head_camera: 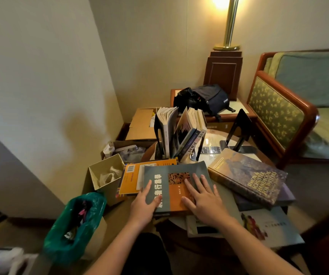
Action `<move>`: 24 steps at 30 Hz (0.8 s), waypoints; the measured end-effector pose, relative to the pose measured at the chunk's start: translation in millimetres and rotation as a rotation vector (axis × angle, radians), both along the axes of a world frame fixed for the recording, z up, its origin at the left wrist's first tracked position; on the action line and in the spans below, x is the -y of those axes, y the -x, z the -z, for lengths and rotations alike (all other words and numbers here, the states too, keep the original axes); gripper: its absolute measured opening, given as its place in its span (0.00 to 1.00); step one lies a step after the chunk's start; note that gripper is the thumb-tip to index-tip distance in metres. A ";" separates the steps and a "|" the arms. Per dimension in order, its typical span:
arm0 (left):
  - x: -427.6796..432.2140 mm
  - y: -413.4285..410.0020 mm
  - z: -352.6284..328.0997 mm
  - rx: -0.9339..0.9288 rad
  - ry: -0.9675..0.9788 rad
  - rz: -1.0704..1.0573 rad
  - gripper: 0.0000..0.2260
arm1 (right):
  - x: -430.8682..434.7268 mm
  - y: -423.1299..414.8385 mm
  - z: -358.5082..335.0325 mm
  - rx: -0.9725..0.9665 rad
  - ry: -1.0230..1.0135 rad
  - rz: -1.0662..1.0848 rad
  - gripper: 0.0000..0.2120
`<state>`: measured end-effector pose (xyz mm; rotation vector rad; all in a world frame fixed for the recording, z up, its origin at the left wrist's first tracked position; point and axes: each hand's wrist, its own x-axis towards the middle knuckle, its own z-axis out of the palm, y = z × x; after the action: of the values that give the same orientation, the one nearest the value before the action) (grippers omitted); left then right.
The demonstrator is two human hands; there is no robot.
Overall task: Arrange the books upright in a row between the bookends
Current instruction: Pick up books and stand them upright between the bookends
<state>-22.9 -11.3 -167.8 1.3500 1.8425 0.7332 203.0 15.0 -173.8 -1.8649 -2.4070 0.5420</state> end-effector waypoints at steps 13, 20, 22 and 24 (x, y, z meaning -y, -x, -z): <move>0.2 14.6 -59.2 0.557 0.034 0.040 0.18 | 15.4 0.8 -10.7 -0.387 -0.004 0.161 0.37; -0.4 -0.6 -117.7 0.336 -0.077 0.200 0.25 | 24.3 12.1 -12.1 -0.743 -0.032 0.310 0.37; 4.2 -9.5 -126.4 0.238 -0.135 0.241 0.25 | 23.2 12.5 -12.1 -0.825 -0.012 0.347 0.37; 9.8 -19.5 -130.6 0.126 -0.183 0.285 0.24 | 20.8 11.7 -14.9 -0.844 0.037 0.341 0.34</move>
<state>-3.4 -21.1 -37.2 1.6039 1.4740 0.8285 191.3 -5.7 -159.0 -1.5448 -1.5136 1.0659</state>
